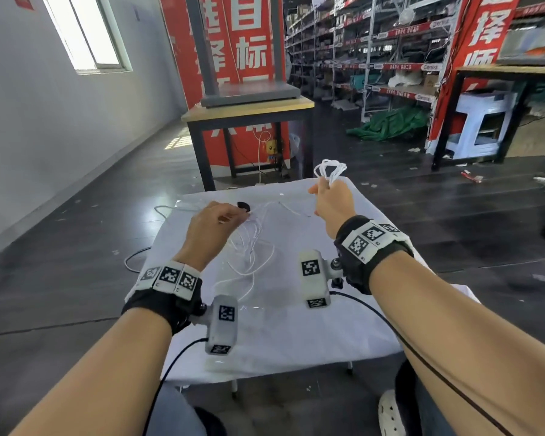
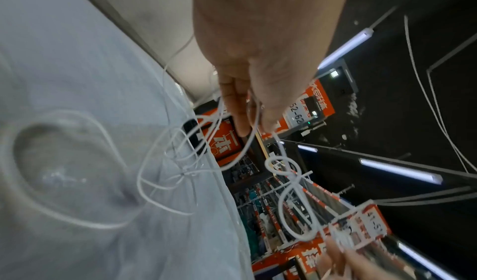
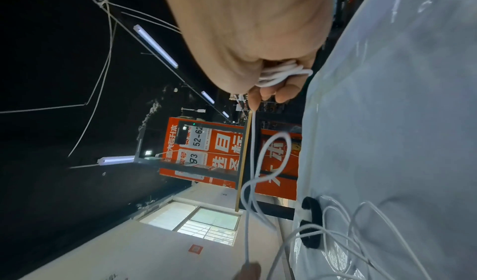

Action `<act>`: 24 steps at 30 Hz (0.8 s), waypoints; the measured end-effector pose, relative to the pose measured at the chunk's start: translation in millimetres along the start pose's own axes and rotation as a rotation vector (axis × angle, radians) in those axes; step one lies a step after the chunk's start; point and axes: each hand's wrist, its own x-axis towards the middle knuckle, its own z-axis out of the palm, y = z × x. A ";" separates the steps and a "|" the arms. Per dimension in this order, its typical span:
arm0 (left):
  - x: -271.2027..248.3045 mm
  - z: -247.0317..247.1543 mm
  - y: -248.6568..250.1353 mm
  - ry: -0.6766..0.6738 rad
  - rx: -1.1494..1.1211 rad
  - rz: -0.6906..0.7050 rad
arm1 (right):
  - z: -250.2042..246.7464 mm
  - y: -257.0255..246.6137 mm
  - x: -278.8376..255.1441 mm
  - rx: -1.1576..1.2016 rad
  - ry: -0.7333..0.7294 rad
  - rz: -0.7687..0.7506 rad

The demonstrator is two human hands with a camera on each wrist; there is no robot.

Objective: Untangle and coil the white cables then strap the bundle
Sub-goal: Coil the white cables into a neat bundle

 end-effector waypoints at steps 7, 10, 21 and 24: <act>-2.5 5.8 -27.8 0.161 -0.483 -0.650 | -11.2 18.2 5.1 0.011 0.144 0.074; -13.5 2.9 -41.9 0.057 -0.126 -0.763 | -22.2 20.8 9.6 0.011 0.237 0.067; -13.3 10.9 -45.9 0.030 0.286 -0.503 | -37.9 33.4 5.1 0.143 0.230 0.142; -17.8 13.3 -37.7 -0.179 0.469 -0.442 | -33.0 35.5 0.3 0.190 0.150 0.172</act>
